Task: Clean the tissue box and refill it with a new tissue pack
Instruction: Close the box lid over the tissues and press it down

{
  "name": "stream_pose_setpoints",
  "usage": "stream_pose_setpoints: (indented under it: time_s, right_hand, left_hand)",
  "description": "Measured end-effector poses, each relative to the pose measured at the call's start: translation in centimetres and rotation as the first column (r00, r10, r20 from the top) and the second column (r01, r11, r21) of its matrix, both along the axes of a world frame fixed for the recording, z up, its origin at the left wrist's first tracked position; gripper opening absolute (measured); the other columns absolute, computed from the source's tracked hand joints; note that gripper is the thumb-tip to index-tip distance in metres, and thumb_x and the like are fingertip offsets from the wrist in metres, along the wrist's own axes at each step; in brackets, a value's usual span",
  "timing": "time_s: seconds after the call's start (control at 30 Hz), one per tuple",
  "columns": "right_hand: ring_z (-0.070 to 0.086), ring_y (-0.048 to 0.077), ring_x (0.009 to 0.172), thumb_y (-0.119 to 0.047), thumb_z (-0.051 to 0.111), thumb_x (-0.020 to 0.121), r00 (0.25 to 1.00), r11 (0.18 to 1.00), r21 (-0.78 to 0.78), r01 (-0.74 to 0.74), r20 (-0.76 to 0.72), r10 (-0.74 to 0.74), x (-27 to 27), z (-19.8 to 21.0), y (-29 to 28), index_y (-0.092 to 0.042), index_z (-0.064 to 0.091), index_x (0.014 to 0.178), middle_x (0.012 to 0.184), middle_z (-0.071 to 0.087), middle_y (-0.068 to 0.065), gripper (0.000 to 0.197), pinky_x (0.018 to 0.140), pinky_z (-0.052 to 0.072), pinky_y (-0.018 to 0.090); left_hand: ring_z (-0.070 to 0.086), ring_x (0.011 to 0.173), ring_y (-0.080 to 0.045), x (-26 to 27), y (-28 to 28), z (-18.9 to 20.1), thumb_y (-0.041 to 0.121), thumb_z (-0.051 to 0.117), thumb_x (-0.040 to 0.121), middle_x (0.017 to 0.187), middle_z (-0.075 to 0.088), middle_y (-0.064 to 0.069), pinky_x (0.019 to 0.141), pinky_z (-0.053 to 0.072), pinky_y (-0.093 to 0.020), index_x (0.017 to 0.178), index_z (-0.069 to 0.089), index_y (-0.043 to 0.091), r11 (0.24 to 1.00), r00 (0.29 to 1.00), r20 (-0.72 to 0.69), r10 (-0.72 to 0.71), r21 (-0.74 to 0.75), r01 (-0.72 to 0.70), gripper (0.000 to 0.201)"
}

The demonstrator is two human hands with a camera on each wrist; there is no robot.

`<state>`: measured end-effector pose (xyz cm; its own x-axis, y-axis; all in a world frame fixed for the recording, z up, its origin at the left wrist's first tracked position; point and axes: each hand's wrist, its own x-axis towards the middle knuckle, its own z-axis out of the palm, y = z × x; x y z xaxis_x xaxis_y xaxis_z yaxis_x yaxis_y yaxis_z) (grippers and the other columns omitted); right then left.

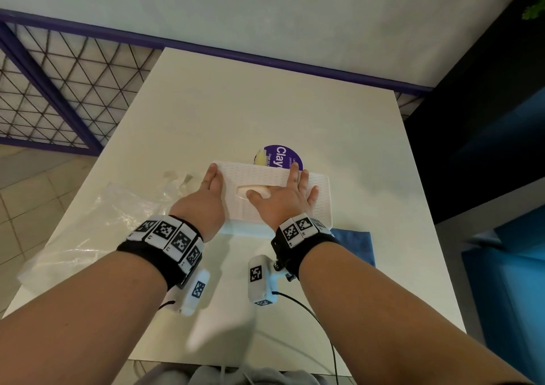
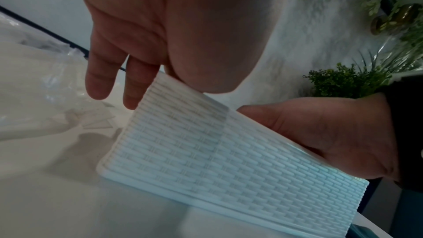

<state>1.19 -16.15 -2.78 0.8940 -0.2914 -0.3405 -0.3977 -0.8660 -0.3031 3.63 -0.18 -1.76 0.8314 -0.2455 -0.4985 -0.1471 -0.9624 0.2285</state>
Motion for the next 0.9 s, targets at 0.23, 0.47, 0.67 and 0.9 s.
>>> stream_pose_setpoints:
  time_s: [0.23, 0.47, 0.67, 0.9]
  right_hand:
    - [-0.021, 0.023, 0.147, -0.052, 0.037, 0.087, 1.000, 1.000, -0.012, 0.009, -0.013, -0.009, 0.30, -0.61, 0.14, -0.032, 0.059, 0.125, 0.160, -0.019, 0.001, 0.048, 0.115, -0.015, 0.051]
    - [-0.023, 0.027, 0.146, -0.050, 0.036, 0.089, 1.000, 1.000, -0.017, -0.015, -0.026, 0.015, 0.23, -0.27, 0.24, -0.037, 0.050, 0.133, 0.159, -0.022, 0.004, 0.048, 0.114, -0.015, 0.053]
    - [-0.018, 0.022, 0.147, -0.044, 0.042, 0.090, 0.998, 0.997, 0.048, 0.060, -0.024, -0.059, 0.75, -0.27, 0.32, -0.037, 0.070, 0.107, 0.161, -0.012, -0.002, 0.033, 0.114, -0.016, 0.052]
    - [-0.015, 0.022, 0.148, -0.035, 0.040, 0.093, 0.994, 0.994, 0.054, 0.093, 0.045, -0.095, 0.54, -0.66, 0.70, -0.023, 0.068, 0.080, 0.162, -0.003, -0.002, 0.034, 0.113, -0.015, 0.055]
  left_hand:
    - [0.059, 0.072, -0.024, -0.06, 0.02, -0.09, -0.012, 0.034, 0.081, 0.153, -0.035, 0.007, 0.059, 0.043, -0.033, 0.150, -0.014, 0.011, 1.000, 1.000, 0.005, 0.009, -0.017, -0.008, 0.087]
    - [0.058, 0.077, -0.026, -0.14, -0.15, -0.15, -0.012, 0.032, 0.082, 0.153, -0.034, 0.007, 0.062, 0.043, -0.033, 0.150, -0.014, 0.011, 0.999, 1.000, 0.009, 0.025, -0.033, -0.025, 0.085]
    - [0.062, 0.081, -0.026, -0.12, 0.09, -0.29, -0.013, 0.034, 0.081, 0.153, -0.034, 0.006, 0.062, 0.043, -0.033, 0.150, -0.014, 0.010, 0.999, 1.000, 0.013, 0.021, -0.042, -0.021, 0.087]
    - [0.060, 0.076, -0.025, -0.04, 0.15, -0.64, -0.012, 0.033, 0.081, 0.153, -0.035, 0.006, 0.062, 0.043, -0.033, 0.150, -0.015, 0.010, 0.999, 0.999, 0.034, 0.014, -0.038, -0.013, 0.086]
